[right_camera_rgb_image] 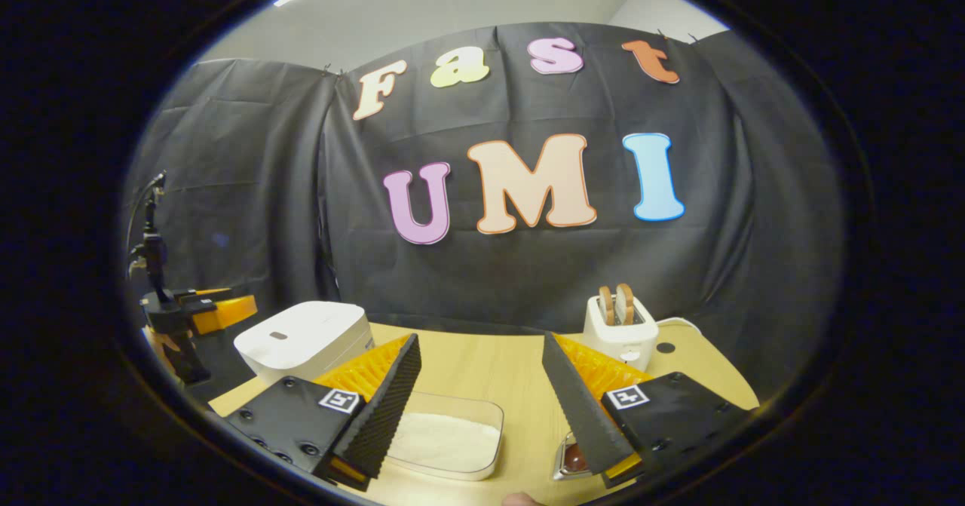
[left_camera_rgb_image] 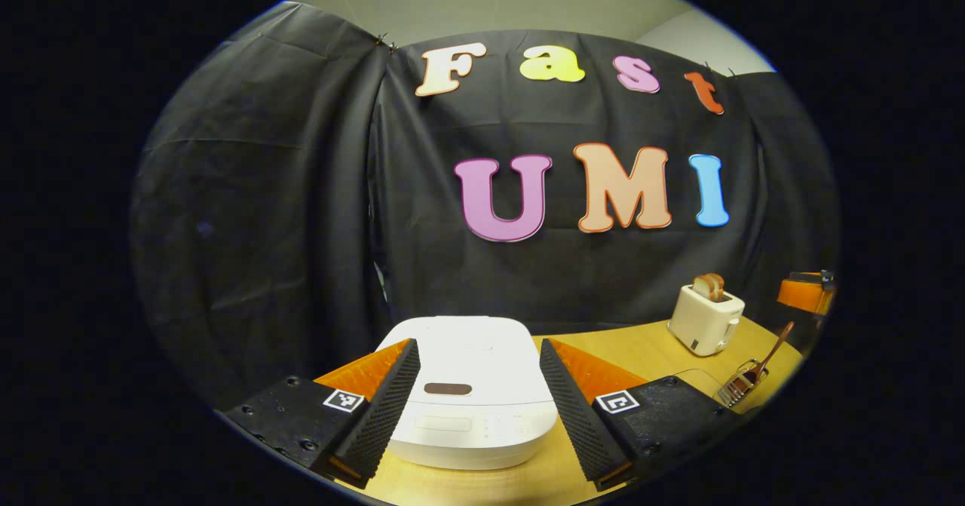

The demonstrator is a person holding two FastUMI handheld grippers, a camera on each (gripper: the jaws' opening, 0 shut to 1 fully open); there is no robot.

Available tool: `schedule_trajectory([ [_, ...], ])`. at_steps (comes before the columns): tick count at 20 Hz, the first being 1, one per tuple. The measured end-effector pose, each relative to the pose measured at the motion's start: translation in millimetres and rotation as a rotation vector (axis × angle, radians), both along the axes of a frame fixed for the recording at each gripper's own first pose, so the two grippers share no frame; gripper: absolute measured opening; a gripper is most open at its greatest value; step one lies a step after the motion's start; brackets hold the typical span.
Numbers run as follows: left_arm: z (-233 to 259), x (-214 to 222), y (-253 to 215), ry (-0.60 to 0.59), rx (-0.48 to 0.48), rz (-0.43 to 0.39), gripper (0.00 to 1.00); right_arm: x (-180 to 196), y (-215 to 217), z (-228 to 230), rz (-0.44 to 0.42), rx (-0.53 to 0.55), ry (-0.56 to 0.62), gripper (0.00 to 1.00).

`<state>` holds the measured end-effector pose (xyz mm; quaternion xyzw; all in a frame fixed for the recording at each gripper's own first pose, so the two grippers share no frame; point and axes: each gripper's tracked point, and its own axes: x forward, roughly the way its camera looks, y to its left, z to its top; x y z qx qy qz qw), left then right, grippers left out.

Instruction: Close the left gripper, press the button to open the rice cooker; take a wooden spoon from the chopstick holder with the right hand, scoop a spoonful of rice and pour it into the rice cooker, then put the wooden spoon back into the chopstick holder.

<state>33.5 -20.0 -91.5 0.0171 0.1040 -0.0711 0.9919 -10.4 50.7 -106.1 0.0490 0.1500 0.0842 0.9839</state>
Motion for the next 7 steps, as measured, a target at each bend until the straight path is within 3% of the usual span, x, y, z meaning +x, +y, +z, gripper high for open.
schedule_trajectory([
  [7,44,-38,-14,-0.099,-0.016,0.007,0.94,-1,-9,26,-0.070,0.000,-0.090,1.00],
])
